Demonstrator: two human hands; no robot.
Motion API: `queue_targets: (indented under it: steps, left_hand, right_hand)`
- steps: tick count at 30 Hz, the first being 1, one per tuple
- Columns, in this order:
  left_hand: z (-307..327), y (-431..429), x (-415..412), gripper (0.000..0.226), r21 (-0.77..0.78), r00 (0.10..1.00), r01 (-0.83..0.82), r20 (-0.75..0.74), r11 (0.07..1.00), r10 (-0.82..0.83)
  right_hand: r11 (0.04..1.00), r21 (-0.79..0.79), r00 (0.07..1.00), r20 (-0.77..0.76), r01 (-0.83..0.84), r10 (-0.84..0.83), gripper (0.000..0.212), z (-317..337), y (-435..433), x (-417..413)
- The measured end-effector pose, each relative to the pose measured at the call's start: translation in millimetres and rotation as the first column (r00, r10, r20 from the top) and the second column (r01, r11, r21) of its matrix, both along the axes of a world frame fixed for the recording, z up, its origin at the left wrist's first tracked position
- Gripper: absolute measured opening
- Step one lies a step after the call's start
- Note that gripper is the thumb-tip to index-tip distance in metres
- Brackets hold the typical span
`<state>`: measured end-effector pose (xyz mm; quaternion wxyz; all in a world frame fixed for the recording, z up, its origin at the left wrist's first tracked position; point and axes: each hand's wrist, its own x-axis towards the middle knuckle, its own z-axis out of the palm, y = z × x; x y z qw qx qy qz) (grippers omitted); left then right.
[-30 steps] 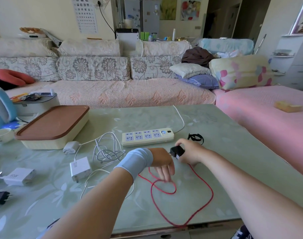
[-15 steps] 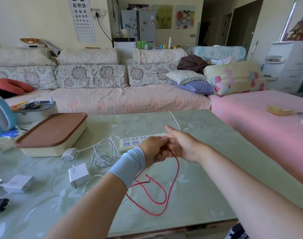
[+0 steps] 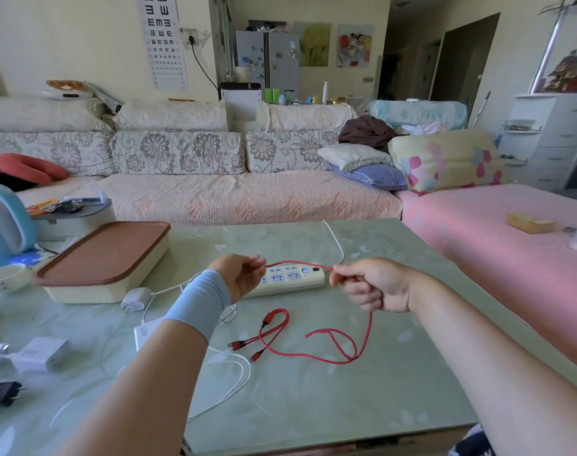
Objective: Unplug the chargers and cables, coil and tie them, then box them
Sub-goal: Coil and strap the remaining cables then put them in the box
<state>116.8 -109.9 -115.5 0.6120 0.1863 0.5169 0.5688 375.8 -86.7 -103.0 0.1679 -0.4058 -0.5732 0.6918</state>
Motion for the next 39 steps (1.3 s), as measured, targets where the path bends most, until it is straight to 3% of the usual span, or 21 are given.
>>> queue_targets:
  steps: [4,7,9,10,11,12,13,15,16,18,20,22,23,26,28,32,34,36,37,38,39]
  left_hand:
    - [4.1,-3.6,4.8,0.032,-0.171,0.926,0.171,-0.309,0.97,-0.218]
    - [7.4,-9.8,9.3,0.037,-0.366,0.76,0.216,-0.519,0.905,-0.391]
    - [8.8,-15.9,11.1,0.032,-0.446,0.51,0.156,-0.728,0.881,-0.458]
    - [10.4,-18.5,11.8,0.026,-0.434,0.31,0.098,-0.842,0.895,-0.442]
    - [10.7,-17.5,11.4,0.02,-0.349,0.117,0.052,-0.928,0.936,-0.353]
    - [12.2,-16.0,10.8,0.018,-0.18,0.04,0.053,-0.983,0.982,-0.182]
    - [16.8,-16.8,12.9,0.021,0.026,0.103,0.1,-0.995,0.995,0.016]
    - [28.7,-21.3,22.2,0.028,0.363,0.368,0.258,-0.894,0.895,0.256]
    - [34.6,-25.8,29.1,0.028,0.423,0.467,0.352,-0.852,0.835,0.234]
    - [36.8,-31.2,38.5,0.026,0.385,0.529,0.494,-0.844,0.779,0.082]
    - [33.6,-31.4,38.1,0.037,0.272,0.469,0.5,-0.883,0.822,0.007]
    - [35.1,-30.5,28.4,0.05,0.231,0.321,0.391,-0.941,0.891,0.103]
    - [36.8,-29.8,21.9,0.053,0.289,0.293,0.321,-0.936,0.902,0.195]
    - [38.8,-26.5,-6.1,0.053,0.512,0.362,-0.001,-0.801,0.859,0.478]
    - [35.8,-25.0,-24.0,0.053,0.562,0.345,-0.22,-0.72,0.797,0.603]
    - [29.5,-23.5,-36.9,0.054,0.557,0.283,-0.384,-0.688,0.737,0.668]
    - [26.2,-20.9,-37.8,0.049,0.528,0.232,-0.365,-0.746,0.767,0.624]
    - [21.7,-18.3,-34.9,0.02,0.465,0.024,-0.258,-0.873,0.847,0.487]
    - [22.7,-18.8,-26.6,0.017,0.451,-0.057,-0.161,-0.892,0.878,0.448]
    - [25.6,-19.9,-13.3,0.033,0.468,-0.056,-0.019,-0.883,0.883,0.467]
    - [29.4,-22.8,2.7,0.042,0.495,0.066,0.152,-0.869,0.856,0.491]
  right_hand:
    - [0.98,0.176,0.976,-0.21,0.093,-0.055,0.032,20.0,-8.3,-11.7]
    - [0.943,0.325,0.984,-0.176,0.071,-0.013,0.037,25.6,-17.6,-23.2]
    - [0.909,0.413,0.994,-0.11,0.059,-0.014,0.038,25.8,-21.0,-30.0]
    - [0.889,0.453,0.996,-0.079,0.06,-0.027,0.037,25.6,-22.1,-33.0]
    - [0.868,0.493,0.998,-0.052,0.065,-0.046,0.038,25.3,-22.8,-36.1]
    - [0.846,0.528,0.998,-0.03,0.07,-0.064,0.038,24.5,-23.0,-39.5]
    - [0.829,0.555,0.997,-0.014,0.071,-0.077,0.038,23.7,-23.3,-43.2]
    - [0.817,0.573,0.996,-0.003,0.07,-0.084,0.038,21.6,-23.4,-51.8]
    - [0.817,0.572,0.996,-0.004,0.072,-0.085,0.038,21.1,-23.5,-55.7]
    - [0.826,0.558,0.995,-0.011,0.085,-0.095,0.042,20.8,-22.9,-60.7]
    - [0.853,0.515,0.995,-0.001,0.087,-0.101,0.043,21.5,-21.7,-60.2]
    - [0.88,0.469,0.992,0.06,0.073,-0.115,0.042,21.3,-18.8,-53.8]
    - [0.892,0.45,0.987,0.11,0.055,-0.116,0.042,20.5,-16.8,-48.7]
    - [0.924,0.382,0.954,0.284,-0.017,-0.099,0.04,15.4,-9.5,-29.3]
    - [0.936,0.35,0.915,0.388,-0.039,-0.107,0.04,13.0,-6.3,-16.2]
    - [0.923,0.384,0.918,0.363,0.008,-0.159,0.035,20.4,-5.9,-6.5]
    - [0.927,0.374,0.962,0.242,0.028,-0.127,0.033,28.8,-10.7,-9.8]
    - [0.94,0.342,0.989,0.133,0.016,-0.066,0.032,36.0,-19.0,-16.0]
    - [0.935,0.354,0.992,0.117,0.004,-0.048,0.031,38.8,-23.7,-20.4]
    - [0.926,0.378,0.992,0.118,-0.007,-0.041,0.031,40.8,-27.5,-25.6]
    - [0.916,0.4,0.992,0.12,-0.012,-0.039,0.03,42.2,-30.7,-31.1]
